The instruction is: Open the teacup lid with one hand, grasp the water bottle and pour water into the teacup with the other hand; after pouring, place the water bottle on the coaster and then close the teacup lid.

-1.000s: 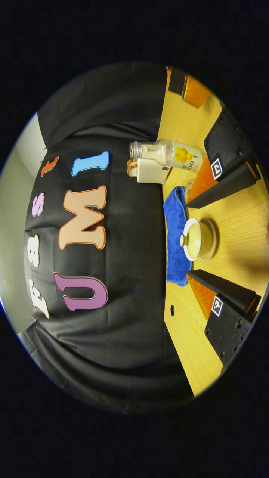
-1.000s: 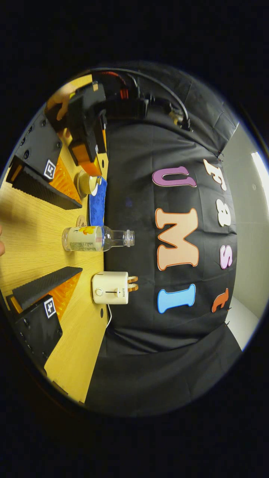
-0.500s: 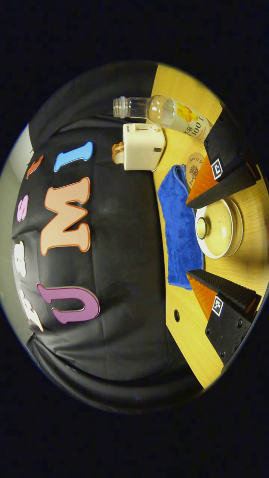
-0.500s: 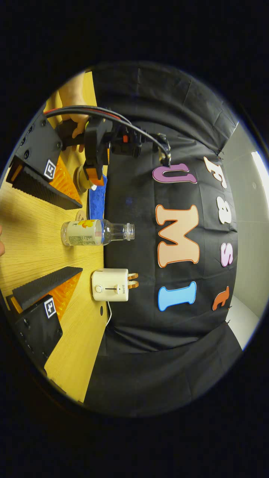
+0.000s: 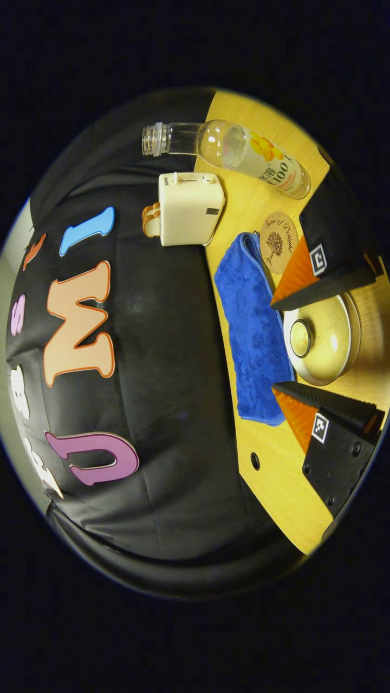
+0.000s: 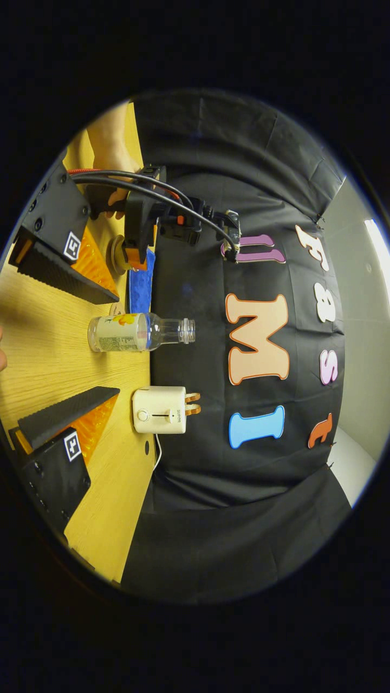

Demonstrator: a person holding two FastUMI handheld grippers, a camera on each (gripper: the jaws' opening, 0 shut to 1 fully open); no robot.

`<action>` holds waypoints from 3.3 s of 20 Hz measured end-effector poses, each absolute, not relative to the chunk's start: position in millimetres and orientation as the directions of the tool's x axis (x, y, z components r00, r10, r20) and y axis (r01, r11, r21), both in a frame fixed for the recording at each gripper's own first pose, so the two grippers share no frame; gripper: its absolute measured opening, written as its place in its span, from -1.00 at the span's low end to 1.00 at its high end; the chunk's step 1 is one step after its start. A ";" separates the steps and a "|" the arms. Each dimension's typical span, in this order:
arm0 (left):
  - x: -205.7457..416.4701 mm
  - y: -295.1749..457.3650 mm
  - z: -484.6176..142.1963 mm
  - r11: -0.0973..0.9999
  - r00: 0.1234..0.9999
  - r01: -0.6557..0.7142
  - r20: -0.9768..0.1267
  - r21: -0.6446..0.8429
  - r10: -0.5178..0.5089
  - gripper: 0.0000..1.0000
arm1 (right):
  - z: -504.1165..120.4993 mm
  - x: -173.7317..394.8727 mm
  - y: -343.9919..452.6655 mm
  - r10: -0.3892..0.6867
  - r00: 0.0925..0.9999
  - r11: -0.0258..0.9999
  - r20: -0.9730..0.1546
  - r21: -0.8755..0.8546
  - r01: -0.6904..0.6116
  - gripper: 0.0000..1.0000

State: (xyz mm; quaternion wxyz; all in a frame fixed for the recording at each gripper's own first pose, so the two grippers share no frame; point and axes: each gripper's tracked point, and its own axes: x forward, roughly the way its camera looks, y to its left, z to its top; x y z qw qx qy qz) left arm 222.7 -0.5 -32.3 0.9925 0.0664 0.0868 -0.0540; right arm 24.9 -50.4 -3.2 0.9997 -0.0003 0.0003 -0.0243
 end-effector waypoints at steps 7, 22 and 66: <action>219.4 -1.4 -32.4 0.987 0.979 0.119 -0.181 0.108 -0.098 -0.31 | -3.5 25.6 -50.8 -0.047 0.999 0.999 0.000 -0.001 0.047 0.94; 197.7 2.8 -5.1 0.991 0.994 0.108 -0.007 0.074 -0.107 -0.51 | -3.4 26.2 -50.7 -0.047 0.999 0.999 0.002 -0.001 0.047 0.93; 52.8 66.1 1.1 0.995 0.994 0.105 0.009 0.003 -0.105 -0.52 | -10.6 210.5 -12.1 -0.054 0.999 0.974 0.007 -0.221 0.054 0.45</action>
